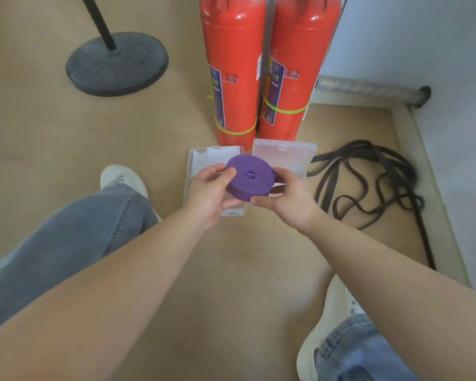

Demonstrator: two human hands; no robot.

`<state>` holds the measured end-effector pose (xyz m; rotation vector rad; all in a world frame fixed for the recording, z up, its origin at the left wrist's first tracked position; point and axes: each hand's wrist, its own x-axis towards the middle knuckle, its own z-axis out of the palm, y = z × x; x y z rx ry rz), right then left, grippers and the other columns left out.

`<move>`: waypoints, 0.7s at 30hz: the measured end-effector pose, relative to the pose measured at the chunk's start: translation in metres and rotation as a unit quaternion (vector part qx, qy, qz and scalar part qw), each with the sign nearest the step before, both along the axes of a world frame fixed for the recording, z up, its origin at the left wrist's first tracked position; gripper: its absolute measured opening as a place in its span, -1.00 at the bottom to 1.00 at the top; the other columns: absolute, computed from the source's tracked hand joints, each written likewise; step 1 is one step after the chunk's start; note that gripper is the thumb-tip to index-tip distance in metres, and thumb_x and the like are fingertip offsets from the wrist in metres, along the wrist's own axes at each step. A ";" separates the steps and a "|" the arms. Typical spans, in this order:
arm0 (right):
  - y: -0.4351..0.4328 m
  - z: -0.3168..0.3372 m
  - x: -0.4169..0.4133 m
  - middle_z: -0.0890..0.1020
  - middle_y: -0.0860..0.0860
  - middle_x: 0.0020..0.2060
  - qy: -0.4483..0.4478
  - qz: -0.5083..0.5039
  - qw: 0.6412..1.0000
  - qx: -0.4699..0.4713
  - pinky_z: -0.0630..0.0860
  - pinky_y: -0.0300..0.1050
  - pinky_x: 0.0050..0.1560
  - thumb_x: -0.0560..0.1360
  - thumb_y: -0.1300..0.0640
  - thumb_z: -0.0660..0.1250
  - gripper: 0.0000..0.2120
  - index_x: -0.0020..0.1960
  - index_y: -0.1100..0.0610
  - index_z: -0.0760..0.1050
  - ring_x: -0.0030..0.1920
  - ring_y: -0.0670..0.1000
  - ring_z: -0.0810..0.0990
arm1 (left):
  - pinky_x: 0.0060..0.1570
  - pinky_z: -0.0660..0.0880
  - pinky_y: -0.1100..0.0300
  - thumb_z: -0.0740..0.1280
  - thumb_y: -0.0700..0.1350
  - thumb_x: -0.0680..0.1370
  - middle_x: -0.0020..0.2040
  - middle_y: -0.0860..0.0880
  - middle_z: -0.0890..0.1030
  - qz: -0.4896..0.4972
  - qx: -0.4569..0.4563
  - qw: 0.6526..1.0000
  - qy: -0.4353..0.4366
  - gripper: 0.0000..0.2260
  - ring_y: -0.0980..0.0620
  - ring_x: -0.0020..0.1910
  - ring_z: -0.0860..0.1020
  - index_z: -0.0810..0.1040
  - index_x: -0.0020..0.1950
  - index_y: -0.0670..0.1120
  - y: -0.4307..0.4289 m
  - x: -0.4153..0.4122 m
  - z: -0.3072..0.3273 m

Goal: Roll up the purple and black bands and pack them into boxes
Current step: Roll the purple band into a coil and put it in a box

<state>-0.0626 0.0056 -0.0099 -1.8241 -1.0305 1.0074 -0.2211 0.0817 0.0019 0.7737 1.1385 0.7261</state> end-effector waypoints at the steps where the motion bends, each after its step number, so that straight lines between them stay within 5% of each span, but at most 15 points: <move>1: 0.004 -0.008 -0.003 0.61 -0.06 0.15 -0.007 0.004 1.000 -0.011 0.55 -0.24 0.00 0.28 0.11 0.68 -0.25 0.39 0.07 0.45 0.08 -0.02 0.61 | -0.02 0.65 -0.19 0.39 -0.19 0.60 0.20 -0.17 0.64 -0.004 0.011 1.000 0.018 -0.90 -0.13 0.08 0.69 0.53 0.09 -0.10 0.004 -0.004 -0.006; 5: 0.024 -0.034 -0.014 0.61 -0.07 0.15 -0.035 0.038 0.998 -0.041 0.47 -0.32 -0.01 0.27 0.08 0.69 -0.25 0.38 0.08 0.46 0.10 -0.05 0.58 | 0.01 0.64 0.00 0.36 -0.19 0.60 -0.01 0.07 0.65 -0.063 0.062 0.988 0.126 -0.89 0.20 -0.09 0.66 0.58 -0.07 0.02 0.020 -0.027 -0.027; 10: 0.049 -0.048 -0.024 0.55 -0.33 -0.06 -0.047 0.101 0.992 -0.062 0.40 -0.56 -0.13 0.29 0.12 0.67 -0.38 0.24 -0.09 0.46 -0.05 -0.39 0.51 | -0.07 0.67 0.04 0.40 -0.09 0.57 0.14 0.03 0.64 -0.101 0.062 0.962 0.244 -0.75 0.10 0.08 0.62 0.55 0.23 -0.07 0.042 -0.053 -0.057; 14: 0.068 -0.062 -0.034 0.57 -0.28 -0.07 -0.087 0.133 0.984 -0.084 0.44 -0.39 -0.07 0.26 0.05 0.68 -0.34 0.30 -0.01 0.52 -0.03 -0.17 0.63 | -0.20 0.63 0.03 0.34 -0.05 0.60 -0.01 0.15 0.62 -0.158 0.078 0.935 0.307 -0.83 0.16 -0.07 0.59 0.46 0.17 -0.01 0.044 -0.058 -0.069; 17: 0.065 -0.073 -0.040 0.54 -0.22 -0.09 -0.129 0.166 0.970 -0.121 0.47 -0.20 -0.02 0.27 -0.03 0.65 -0.34 0.31 0.01 0.51 0.00 -0.02 0.65 | -0.34 0.58 0.09 0.33 -0.02 0.60 0.15 0.07 0.64 -0.185 0.055 0.926 0.325 -0.70 -0.06 0.04 0.64 0.44 0.29 -0.08 0.040 -0.064 -0.083; 21: 0.041 -0.075 -0.038 0.51 -0.24 -0.11 -0.153 0.170 0.963 -0.143 0.37 -0.24 -0.11 0.31 -0.08 0.63 -0.45 0.20 -0.11 0.45 -0.05 -0.08 0.55 | -0.54 0.40 0.29 0.32 0.01 0.61 0.25 0.05 0.61 -0.214 0.027 0.927 0.307 -0.63 0.07 -0.01 0.69 0.36 0.36 -0.08 0.021 -0.067 -0.094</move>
